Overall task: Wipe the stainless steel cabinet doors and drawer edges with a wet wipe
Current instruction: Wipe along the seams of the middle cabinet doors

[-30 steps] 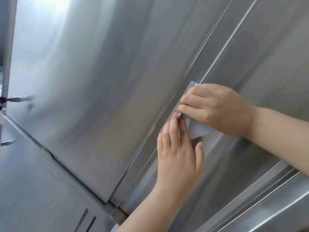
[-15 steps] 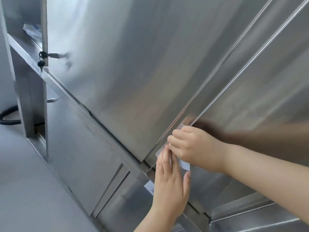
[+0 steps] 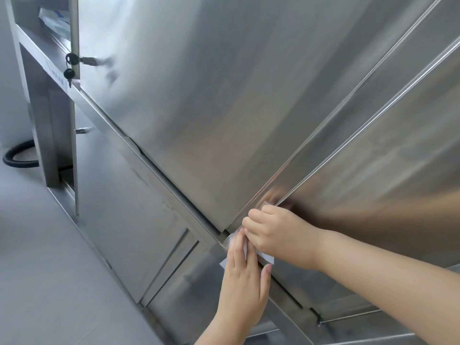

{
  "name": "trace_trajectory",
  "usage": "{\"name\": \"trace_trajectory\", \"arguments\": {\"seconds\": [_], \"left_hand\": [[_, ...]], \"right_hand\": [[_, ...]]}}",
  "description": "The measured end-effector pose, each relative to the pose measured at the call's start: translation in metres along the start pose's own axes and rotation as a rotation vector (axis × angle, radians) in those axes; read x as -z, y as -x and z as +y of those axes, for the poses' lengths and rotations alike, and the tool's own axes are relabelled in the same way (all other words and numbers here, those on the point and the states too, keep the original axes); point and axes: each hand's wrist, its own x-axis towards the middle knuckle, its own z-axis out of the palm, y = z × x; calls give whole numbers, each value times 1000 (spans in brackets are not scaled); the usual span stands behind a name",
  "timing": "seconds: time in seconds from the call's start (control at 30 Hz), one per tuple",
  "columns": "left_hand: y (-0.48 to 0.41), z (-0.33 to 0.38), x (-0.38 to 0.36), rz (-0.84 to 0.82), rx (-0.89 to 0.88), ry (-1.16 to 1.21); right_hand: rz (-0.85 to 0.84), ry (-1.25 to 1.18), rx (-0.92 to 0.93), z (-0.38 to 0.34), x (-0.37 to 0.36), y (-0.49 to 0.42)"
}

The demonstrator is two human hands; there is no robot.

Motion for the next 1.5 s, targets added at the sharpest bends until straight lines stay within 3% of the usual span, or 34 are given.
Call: {"name": "trace_trajectory", "arguments": {"seconds": [0.23, 0.4, 0.9, 1.27, 1.5], "left_hand": [[-1, 11, 0, 113, -38, 59], [-20, 42, 12, 227, -124, 55], [-122, 215, 114, 465, -478, 41], [-190, 339, 184, 648, -617, 10], [-223, 399, 222, 769, -660, -15]], "right_hand": [[-20, -15, 4, 9, 9, 10], [79, 3, -50, 42, 35, 36], [197, 255, -271, 197, 163, 163], [286, 367, -425, 291, 241, 231], [239, 507, -592, 333, 276, 258]]}}
